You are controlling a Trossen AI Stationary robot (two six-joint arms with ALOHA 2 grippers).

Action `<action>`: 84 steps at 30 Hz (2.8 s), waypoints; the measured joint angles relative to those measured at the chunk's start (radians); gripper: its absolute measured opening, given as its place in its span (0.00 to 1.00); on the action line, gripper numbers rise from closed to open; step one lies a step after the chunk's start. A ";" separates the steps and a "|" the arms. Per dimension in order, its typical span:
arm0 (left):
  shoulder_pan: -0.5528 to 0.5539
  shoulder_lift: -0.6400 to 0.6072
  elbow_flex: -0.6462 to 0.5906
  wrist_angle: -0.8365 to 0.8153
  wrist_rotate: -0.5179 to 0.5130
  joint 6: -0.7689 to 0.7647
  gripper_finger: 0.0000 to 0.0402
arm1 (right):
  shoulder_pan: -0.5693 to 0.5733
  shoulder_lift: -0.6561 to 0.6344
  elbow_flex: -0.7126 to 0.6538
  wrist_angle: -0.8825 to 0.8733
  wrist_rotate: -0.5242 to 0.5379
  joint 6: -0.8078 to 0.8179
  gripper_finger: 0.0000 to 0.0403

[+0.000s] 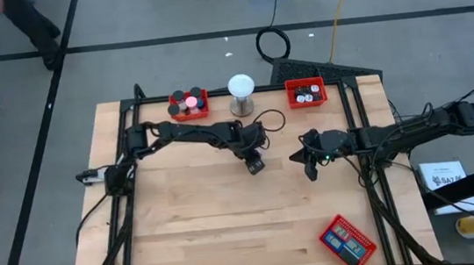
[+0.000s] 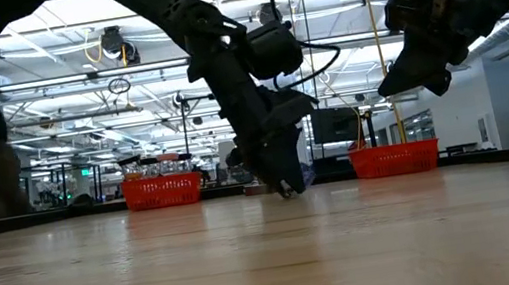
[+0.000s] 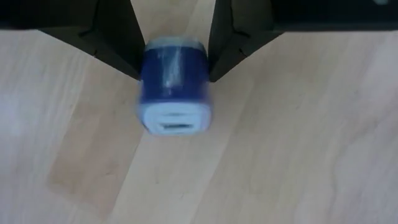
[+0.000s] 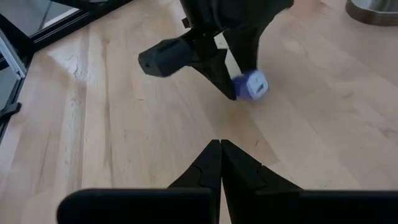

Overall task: Pick & Place Office items
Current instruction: Put the blue charger adapter into the top right red bin

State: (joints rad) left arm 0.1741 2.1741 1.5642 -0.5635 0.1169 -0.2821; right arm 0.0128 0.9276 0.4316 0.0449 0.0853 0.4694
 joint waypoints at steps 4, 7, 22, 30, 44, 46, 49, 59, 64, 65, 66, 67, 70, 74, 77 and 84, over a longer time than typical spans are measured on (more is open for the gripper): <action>-0.004 0.001 0.000 -0.019 0.010 0.003 0.43 | 0.000 0.000 0.000 0.001 0.009 -0.002 0.00; -0.008 -0.011 -0.001 -0.050 0.002 0.011 0.43 | 0.000 0.000 0.000 0.005 0.022 -0.012 0.00; -0.117 -0.071 -0.088 0.156 -0.235 0.055 0.66 | 0.000 0.000 0.000 0.028 0.023 -0.046 0.00; -0.129 -0.072 -0.230 0.321 -0.304 -0.093 0.61 | 0.000 0.000 0.000 0.057 0.023 -0.044 0.00; -0.127 -0.147 -0.249 0.292 -0.335 -0.175 0.36 | 0.000 0.000 0.000 0.057 0.023 -0.048 0.00; -0.119 -0.154 -0.249 0.288 -0.335 -0.192 0.32 | 0.000 0.000 0.000 0.057 0.024 -0.059 0.00; -0.107 -0.152 -0.249 0.272 -0.323 -0.255 0.26 | 0.000 0.000 0.000 0.057 0.025 -0.067 0.00; -0.112 -0.152 -0.249 0.276 -0.325 -0.358 0.35 | 0.000 0.000 0.000 0.057 0.029 -0.094 0.00; -0.116 -0.144 -0.248 0.275 -0.366 -0.407 0.48 | 0.000 0.000 0.000 0.057 0.050 -0.112 0.00; -0.115 -0.144 -0.248 0.277 -0.393 -0.418 0.49 | 0.000 0.000 0.000 0.058 0.050 -0.115 0.00; -0.115 -0.144 -0.248 0.279 -0.419 -0.426 0.50 | 0.000 0.000 0.000 0.058 0.049 -0.115 0.00; -0.114 -0.144 -0.248 0.283 -0.431 -0.429 0.49 | 0.000 0.000 0.000 0.058 0.050 -0.115 0.00; -0.104 -0.144 -0.248 0.318 -0.401 -0.421 0.45 | 0.000 0.000 0.000 0.058 0.050 -0.119 0.00; -0.101 -0.132 -0.246 0.332 -0.379 -0.425 0.39 | 0.000 0.000 0.000 0.058 0.050 -0.123 0.00; -0.102 -0.129 -0.248 0.299 -0.376 -0.436 0.40 | 0.000 0.000 0.000 0.059 0.050 -0.123 0.00; -0.104 -0.131 -0.247 0.288 -0.397 -0.435 0.47 | 0.000 0.000 0.000 0.061 0.050 -0.138 0.00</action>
State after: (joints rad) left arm 0.0700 2.0434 1.3170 -0.2753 -0.2806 -0.7166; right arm 0.0124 0.9279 0.4313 0.1059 0.1349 0.3313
